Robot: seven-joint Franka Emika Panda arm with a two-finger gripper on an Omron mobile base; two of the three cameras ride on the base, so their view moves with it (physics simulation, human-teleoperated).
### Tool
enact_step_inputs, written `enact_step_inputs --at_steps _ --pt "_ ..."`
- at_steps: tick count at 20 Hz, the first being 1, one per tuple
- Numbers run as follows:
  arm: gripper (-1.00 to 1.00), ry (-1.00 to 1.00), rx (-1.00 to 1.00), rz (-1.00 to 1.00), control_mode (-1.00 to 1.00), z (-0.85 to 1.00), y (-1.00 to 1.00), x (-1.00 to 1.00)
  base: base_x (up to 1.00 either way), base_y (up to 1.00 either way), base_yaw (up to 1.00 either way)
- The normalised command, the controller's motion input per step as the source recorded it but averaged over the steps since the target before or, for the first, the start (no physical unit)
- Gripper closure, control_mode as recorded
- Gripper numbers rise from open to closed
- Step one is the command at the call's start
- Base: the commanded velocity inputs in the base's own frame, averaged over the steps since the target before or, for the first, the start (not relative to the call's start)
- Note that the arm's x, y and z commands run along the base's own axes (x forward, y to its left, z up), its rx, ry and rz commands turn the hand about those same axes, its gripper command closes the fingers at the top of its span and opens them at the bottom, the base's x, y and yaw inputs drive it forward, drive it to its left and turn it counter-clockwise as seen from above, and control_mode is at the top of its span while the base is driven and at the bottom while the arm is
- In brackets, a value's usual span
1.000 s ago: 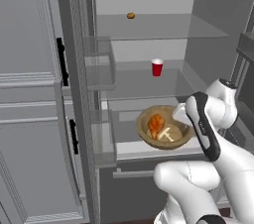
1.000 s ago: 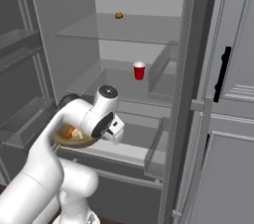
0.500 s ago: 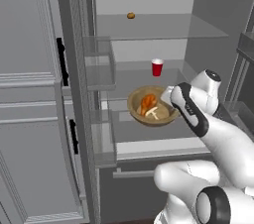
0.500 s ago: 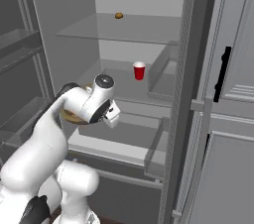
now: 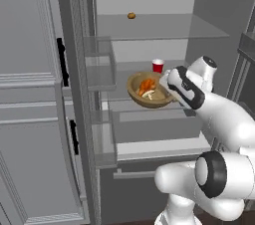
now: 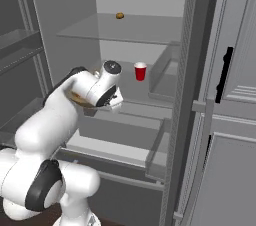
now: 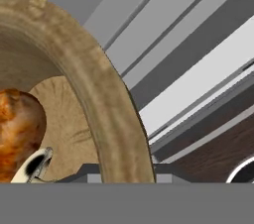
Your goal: Pick the chicken drumstick and mushroom from their plates and place them in the bowl. Then put the bowl in the fridge.
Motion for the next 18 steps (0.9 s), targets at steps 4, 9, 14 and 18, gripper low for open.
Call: enact_step_inputs --at_steps 4,9,14,18 --pt "1.0 -0.03 0.11 -0.15 -1.0 -0.02 0.13 0.76 0.0 0.0 0.0" --pt "1.0 -0.05 0.06 -0.11 -1.0 -0.15 0.13 0.51 0.0 0.0 0.0" --pt "1.0 -0.02 0.03 -0.09 -1.0 -0.36 0.07 0.36 0.0 0.0 0.0" --pt "1.0 0.0 0.0 -0.05 -1.0 -0.14 0.0 0.41 0.0 0.0 0.0"
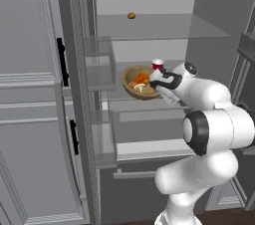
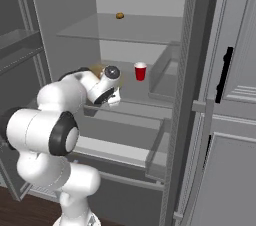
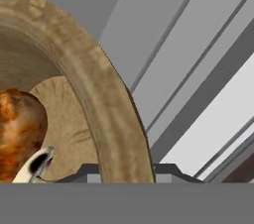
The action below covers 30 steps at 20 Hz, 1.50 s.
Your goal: Pick the chicken drumstick and mushroom from their plates and place them in the bowl. Then put the bowl in the fridge.
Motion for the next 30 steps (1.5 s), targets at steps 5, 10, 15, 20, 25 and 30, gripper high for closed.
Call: enact_step_inputs --at_steps 5,10,15,20,25,30 --pt "1.0 0.0 0.0 -0.02 -1.0 0.0 0.0 0.54 0.0 0.0 0.0" --pt "1.0 0.0 0.0 -0.02 -1.0 -0.03 0.02 0.48 0.0 0.0 0.0" --pt "1.0 0.0 0.0 -0.02 -1.0 -0.14 0.06 0.51 0.0 0.0 0.0" --pt "1.0 0.0 0.0 -0.01 -1.0 -0.17 0.01 0.47 0.0 0.0 0.0" --pt "1.0 0.0 0.0 0.0 -1.0 -0.21 0.0 0.24 0.0 0.0 0.0" --pt "1.0 0.0 0.0 0.0 -1.0 -0.13 0.03 0.25 0.0 0.0 0.0"
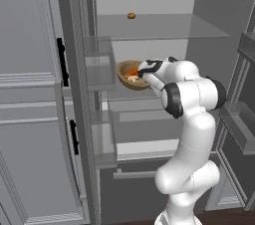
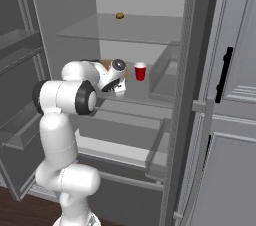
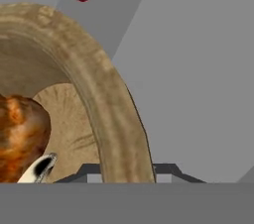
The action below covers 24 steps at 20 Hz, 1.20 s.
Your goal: Pick the chicken drumstick and mushroom from their plates and place them in the bowl. Then put the bowl in the fridge.
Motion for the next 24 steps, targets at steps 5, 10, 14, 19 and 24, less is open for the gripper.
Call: enact_step_inputs --at_steps 5,10,14,19,24 --pt "-1.0 -0.02 0.0 0.0 -1.0 -0.08 0.11 0.01 0.0 0.0 0.0" --pt "-1.0 -0.07 0.0 0.0 -1.0 0.4 0.05 -0.1 0.0 0.0 0.0" --pt "-1.0 -0.07 0.0 0.0 -1.0 0.54 0.0 -0.74 0.0 0.0 0.0" --pt "-1.0 0.0 -0.05 0.0 -1.0 0.24 0.0 -1.0 0.0 0.0 0.0" --pt "-1.0 0.03 -0.17 0.04 -1.0 0.67 0.0 -1.0 0.0 0.0 0.0"
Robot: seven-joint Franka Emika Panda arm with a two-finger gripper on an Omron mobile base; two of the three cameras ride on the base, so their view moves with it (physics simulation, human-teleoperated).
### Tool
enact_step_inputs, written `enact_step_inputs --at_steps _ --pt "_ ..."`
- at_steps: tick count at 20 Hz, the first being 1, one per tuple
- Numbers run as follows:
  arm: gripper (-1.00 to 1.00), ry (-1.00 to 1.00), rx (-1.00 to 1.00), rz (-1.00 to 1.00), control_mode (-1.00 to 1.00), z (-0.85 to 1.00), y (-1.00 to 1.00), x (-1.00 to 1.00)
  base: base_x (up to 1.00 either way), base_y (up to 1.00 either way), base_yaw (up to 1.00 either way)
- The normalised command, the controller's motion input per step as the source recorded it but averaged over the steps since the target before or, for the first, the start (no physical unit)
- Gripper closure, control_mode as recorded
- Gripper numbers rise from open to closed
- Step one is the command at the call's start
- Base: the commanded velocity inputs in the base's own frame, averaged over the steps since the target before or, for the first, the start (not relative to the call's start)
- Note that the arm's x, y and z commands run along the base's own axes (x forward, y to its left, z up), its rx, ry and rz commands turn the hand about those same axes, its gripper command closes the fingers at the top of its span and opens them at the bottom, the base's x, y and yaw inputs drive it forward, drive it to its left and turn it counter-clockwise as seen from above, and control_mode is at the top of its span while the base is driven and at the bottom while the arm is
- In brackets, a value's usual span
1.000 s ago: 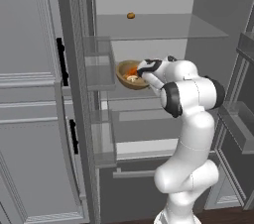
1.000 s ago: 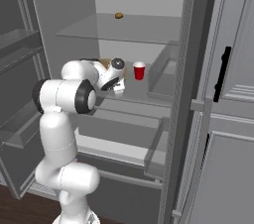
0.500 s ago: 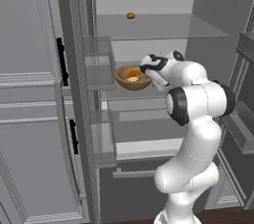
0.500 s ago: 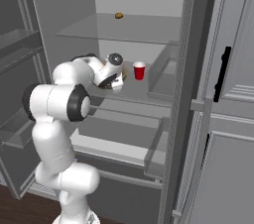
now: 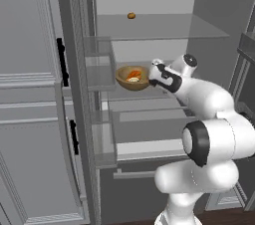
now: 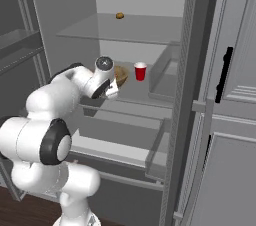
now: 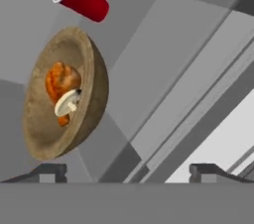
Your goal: Pick the chicken drumstick and mushroom from their plates and place them in the bowl. Then put the bowl in the fridge.
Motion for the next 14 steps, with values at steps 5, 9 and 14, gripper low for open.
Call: enact_step_inputs --at_steps 5,9,14 --pt "-1.0 0.02 -0.25 0.18 -1.0 0.39 0.0 -1.0 0.0 0.0 0.0" --pt "-1.0 -0.04 -0.19 0.21 -1.0 0.03 0.0 -1.0 0.0 0.0 0.0" --pt "-1.0 -0.06 -0.19 0.24 -1.0 0.0 0.0 -1.0 0.0 0.0 0.0"
